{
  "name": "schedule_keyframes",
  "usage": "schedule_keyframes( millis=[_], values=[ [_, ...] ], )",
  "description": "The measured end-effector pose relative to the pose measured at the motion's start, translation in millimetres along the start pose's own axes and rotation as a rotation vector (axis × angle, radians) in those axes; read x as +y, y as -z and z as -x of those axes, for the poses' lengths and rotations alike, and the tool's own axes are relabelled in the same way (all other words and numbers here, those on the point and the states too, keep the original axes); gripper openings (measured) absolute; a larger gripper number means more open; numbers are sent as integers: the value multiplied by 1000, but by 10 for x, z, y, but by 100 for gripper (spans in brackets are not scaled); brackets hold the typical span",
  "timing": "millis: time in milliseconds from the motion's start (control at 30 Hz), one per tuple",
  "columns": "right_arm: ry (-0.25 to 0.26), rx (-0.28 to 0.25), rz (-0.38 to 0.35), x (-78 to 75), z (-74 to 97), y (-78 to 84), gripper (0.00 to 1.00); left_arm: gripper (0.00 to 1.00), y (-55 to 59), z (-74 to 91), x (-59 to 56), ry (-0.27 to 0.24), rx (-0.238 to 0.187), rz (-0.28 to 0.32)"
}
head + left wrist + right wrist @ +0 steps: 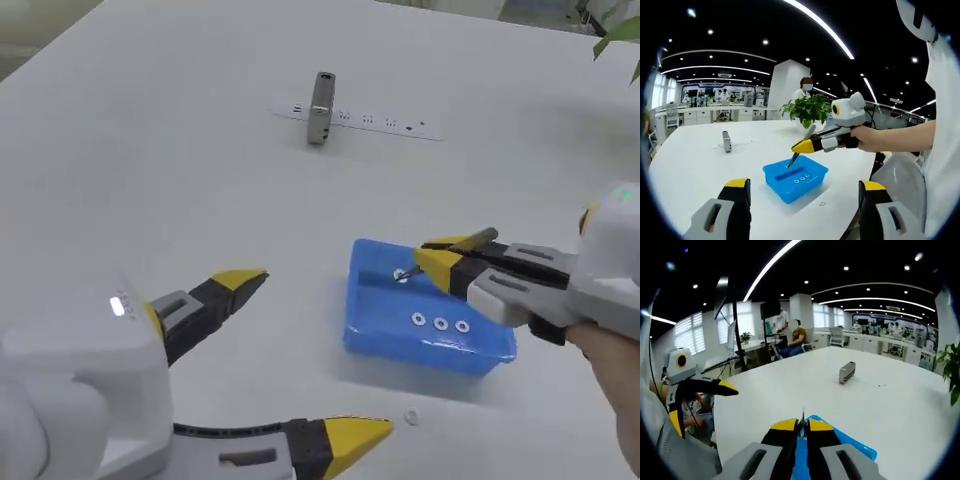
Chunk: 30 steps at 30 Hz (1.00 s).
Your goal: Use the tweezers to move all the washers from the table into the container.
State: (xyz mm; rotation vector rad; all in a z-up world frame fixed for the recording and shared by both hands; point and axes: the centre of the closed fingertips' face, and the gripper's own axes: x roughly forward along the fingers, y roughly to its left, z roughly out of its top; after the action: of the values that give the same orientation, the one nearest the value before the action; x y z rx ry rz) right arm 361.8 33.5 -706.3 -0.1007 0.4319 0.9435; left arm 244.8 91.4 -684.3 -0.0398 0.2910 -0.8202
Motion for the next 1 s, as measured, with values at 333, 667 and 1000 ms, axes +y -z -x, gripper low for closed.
schedule_keyframes(
  millis=[333,667,1000],
  values=[
    [-1,128,-5,-60,-266,497,3,91,-12,50,48,-26,1,-1],
    [1,144,3,-54,-240,631,3,90,3,85,86,-46,7,-3],
    [2,124,-39,-65,-227,622,3,90,-3,85,42,-47,10,-12]
  ],
)
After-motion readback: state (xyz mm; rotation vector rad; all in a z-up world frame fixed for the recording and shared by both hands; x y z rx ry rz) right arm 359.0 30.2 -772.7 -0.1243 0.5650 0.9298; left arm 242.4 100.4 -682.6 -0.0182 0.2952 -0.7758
